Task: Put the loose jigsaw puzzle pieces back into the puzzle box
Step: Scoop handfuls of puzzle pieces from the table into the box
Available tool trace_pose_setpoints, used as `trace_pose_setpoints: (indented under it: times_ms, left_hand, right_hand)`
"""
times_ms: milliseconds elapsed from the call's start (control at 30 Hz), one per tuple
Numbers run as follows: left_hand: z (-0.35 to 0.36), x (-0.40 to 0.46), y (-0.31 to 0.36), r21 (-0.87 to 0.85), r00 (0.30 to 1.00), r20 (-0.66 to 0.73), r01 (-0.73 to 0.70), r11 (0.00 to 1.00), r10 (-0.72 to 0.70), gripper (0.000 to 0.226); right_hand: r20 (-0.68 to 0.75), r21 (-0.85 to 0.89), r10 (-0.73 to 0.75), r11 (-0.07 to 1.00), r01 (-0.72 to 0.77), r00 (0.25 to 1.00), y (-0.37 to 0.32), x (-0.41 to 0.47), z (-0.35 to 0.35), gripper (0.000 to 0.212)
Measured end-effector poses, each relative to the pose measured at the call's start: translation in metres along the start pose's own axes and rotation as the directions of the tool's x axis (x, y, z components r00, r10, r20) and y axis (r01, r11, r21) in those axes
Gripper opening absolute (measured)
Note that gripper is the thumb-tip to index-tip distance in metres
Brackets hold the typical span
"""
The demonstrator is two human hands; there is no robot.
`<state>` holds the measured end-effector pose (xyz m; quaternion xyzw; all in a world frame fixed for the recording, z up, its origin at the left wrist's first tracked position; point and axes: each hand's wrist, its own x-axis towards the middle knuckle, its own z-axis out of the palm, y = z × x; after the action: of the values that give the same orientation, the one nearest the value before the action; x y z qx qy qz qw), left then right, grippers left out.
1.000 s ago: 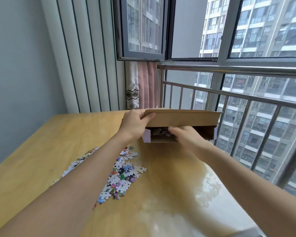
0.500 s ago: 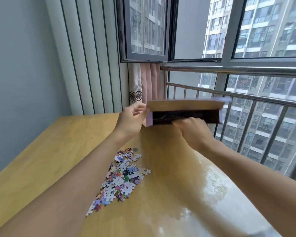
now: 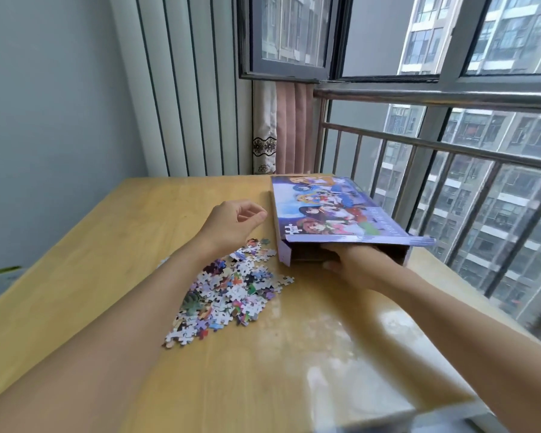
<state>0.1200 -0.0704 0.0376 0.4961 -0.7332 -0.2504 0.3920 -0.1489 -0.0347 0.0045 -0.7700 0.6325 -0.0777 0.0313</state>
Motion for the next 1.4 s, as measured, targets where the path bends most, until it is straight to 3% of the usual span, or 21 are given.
trace_pose_setpoints:
  times_ms: [67,133,233,333,433,567,633,700,767,833,867,933,1000,1133,1233,1400]
  left_hand:
    - [-0.006,-0.006,-0.006,0.023,1.0,0.001,-0.008,1.0,0.008,0.018]
    - [-0.011,-0.01,-0.011,0.035,1.0,-0.001,-0.012,0.999,0.012,0.017]
    - [-0.02,-0.015,-0.017,0.037,1.0,-0.023,-0.007,0.999,0.008,0.017]
    - [-0.025,-0.019,-0.022,0.049,0.999,-0.039,-0.005,0.999,0.006,0.018]
    - [-0.028,-0.026,-0.027,0.103,1.0,-0.03,-0.005,0.995,0.008,0.018]
    - [-0.034,-0.039,-0.035,0.16,0.998,-0.059,0.028,0.987,-0.018,0.019]
    - [-0.04,-0.045,-0.041,0.176,0.995,-0.087,0.06,0.982,-0.046,0.021]
    - [-0.047,-0.05,-0.05,0.233,0.992,-0.093,0.101,0.967,-0.081,0.025]
    - [-0.055,-0.053,-0.057,0.34,0.991,-0.08,0.125,0.932,-0.104,0.035]
    - [-0.063,-0.056,-0.062,0.408,0.986,-0.095,0.164,0.898,-0.138,0.049]
    - [-0.066,-0.056,-0.065,0.424,0.981,-0.109,0.194,0.884,-0.163,0.058]
    - [-0.073,-0.059,-0.073,0.435,0.964,-0.081,0.264,0.861,-0.255,0.083]
    - [-0.077,-0.062,-0.083,0.377,0.934,-0.002,0.331,0.865,-0.357,0.102]
    - [-0.068,-0.066,-0.102,0.173,0.911,0.014,0.403,0.899,-0.411,0.078]
    - [-0.062,-0.063,-0.108,-0.014,0.922,-0.029,0.385,0.923,-0.386,0.068]
    - [-0.06,-0.056,-0.109,-0.14,0.931,-0.08,0.343,0.929,-0.356,0.054]
  right_hand:
    - [0.099,0.036,0.006,0.999,-0.01,0.995,-0.011,-0.003,-0.004,0.051]
    - [0.12,0.198,0.034,0.979,-0.057,0.992,-0.024,-0.01,-0.014,0.047]
    - [0.136,0.61,0.104,0.775,-0.166,0.985,-0.041,-0.016,-0.028,0.042]
    - [0.172,0.77,0.218,0.579,-0.269,0.961,-0.048,-0.015,-0.033,0.048]
    - [0.179,0.834,0.371,0.433,-0.341,0.911,-0.049,-0.005,-0.026,0.062]
    - [0.05,0.83,0.511,0.457,-0.32,0.858,-0.048,0.002,-0.017,0.055]
    - [0.162,0.85,0.497,0.369,-0.377,0.852,-0.052,-0.006,-0.02,0.06]
    - [0.297,0.845,0.383,0.32,-0.428,0.875,-0.069,-0.02,-0.021,0.065]
    - [0.213,0.859,0.244,0.415,-0.301,0.946,-0.097,-0.029,-0.012,0.068]
    - [-0.014,0.803,0.104,0.594,-0.051,0.994,-0.129,-0.031,0.001,0.058]
    - [-0.099,0.695,0.036,0.717,0.044,0.994,-0.14,-0.028,0.01,0.052]
    - [-0.084,0.449,-0.03,0.891,0.065,0.996,-0.152,-0.013,0.027,0.075]
    - [0.028,0.401,0.056,0.914,-0.062,0.998,-0.156,0.005,0.039,0.1]
    - [0.088,0.426,0.207,0.876,-0.224,0.974,-0.153,0.05,0.047,0.105]
    - [0.116,0.452,0.089,0.882,-0.133,0.989,-0.162,0.077,0.043,0.101]
    - [0.196,0.542,-0.226,0.836,0.086,0.954,-0.183,0.084,0.033,0.095]
